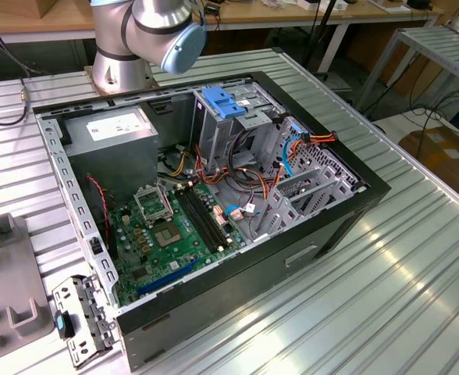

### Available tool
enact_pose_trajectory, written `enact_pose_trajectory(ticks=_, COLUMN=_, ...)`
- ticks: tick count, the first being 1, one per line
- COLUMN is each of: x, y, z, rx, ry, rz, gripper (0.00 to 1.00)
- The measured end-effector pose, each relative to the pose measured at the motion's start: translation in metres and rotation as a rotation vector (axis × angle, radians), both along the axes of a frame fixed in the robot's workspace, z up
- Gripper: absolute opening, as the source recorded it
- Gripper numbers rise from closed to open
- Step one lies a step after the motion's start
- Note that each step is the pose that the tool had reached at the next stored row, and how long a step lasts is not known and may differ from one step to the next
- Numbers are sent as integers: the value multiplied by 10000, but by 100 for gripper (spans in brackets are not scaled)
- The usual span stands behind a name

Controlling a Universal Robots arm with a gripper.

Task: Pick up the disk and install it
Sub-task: 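Pick up the disk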

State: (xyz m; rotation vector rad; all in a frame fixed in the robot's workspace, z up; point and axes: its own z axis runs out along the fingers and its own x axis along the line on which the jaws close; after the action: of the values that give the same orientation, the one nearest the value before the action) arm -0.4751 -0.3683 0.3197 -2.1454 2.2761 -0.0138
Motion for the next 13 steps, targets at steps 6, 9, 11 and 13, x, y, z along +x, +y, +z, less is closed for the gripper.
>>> enact_pose_trajectory(ticks=6, x=0, y=0, z=-39, rx=7, ry=12, rz=0, gripper=56)
enact_pose_trajectory(ticks=9, x=0, y=0, z=-44, rx=8, ry=10, rz=0, gripper=47)
enact_pose_trajectory(ticks=11, x=-1, y=0, z=-65, rx=8, ry=17, rz=-17, gripper=47)
enact_pose_trajectory(ticks=13, x=-2, y=0, z=-77, rx=8, ry=33, rz=-31, gripper=47)
